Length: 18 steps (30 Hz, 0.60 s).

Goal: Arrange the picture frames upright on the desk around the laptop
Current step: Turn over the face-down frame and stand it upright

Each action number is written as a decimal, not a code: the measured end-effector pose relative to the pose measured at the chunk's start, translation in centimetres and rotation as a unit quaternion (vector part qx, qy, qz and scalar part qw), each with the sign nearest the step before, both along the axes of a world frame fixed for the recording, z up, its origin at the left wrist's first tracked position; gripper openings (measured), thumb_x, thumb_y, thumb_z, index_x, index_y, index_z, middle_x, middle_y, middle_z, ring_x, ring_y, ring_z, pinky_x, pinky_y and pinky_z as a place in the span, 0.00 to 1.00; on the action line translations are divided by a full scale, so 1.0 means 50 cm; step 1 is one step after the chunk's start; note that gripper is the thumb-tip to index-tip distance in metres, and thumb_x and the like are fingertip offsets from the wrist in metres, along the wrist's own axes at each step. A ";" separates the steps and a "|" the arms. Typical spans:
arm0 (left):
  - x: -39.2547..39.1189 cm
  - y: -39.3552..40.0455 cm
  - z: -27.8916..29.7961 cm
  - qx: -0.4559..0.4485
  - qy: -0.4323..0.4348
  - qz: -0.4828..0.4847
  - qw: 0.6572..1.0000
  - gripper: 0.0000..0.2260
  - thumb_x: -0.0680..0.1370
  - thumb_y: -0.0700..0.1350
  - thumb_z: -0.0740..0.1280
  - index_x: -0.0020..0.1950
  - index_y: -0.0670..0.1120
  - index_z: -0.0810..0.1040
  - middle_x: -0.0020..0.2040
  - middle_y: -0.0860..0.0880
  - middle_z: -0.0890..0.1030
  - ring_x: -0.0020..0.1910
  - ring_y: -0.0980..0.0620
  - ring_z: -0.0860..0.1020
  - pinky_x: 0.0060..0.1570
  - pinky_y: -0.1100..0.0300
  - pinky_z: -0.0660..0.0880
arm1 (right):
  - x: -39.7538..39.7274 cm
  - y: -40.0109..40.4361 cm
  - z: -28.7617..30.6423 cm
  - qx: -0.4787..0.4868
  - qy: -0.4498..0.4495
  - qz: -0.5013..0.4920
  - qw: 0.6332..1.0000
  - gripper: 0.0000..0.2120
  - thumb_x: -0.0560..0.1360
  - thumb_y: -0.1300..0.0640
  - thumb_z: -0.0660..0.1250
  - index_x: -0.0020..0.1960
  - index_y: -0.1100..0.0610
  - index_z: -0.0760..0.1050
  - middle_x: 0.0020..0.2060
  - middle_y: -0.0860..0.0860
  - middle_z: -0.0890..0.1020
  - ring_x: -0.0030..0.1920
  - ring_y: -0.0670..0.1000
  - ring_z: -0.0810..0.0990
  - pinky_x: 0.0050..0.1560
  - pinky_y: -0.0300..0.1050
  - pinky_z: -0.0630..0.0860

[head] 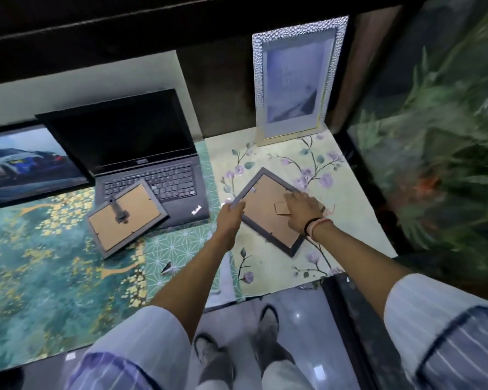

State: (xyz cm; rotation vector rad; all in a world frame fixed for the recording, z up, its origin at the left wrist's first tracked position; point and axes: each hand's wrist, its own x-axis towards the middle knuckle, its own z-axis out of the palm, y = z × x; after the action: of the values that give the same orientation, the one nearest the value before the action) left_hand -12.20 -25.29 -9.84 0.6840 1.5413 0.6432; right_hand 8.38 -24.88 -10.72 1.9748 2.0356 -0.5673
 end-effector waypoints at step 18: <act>-0.015 -0.004 -0.043 -0.046 -0.208 0.165 0.963 0.12 0.85 0.52 0.61 0.64 0.48 0.74 0.54 0.46 0.81 0.54 0.51 0.80 0.59 0.51 0.76 | -0.022 0.035 -0.058 -0.016 -0.043 0.039 0.998 0.20 0.71 0.64 0.67 0.62 0.62 0.71 0.61 0.61 0.72 0.65 0.61 0.69 0.59 0.55 0.76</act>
State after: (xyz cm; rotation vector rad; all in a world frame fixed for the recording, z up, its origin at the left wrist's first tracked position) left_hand -12.95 -25.48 -11.99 0.1991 1.2863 0.8957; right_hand 7.29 -23.16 -13.63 1.8607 2.0288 -0.4861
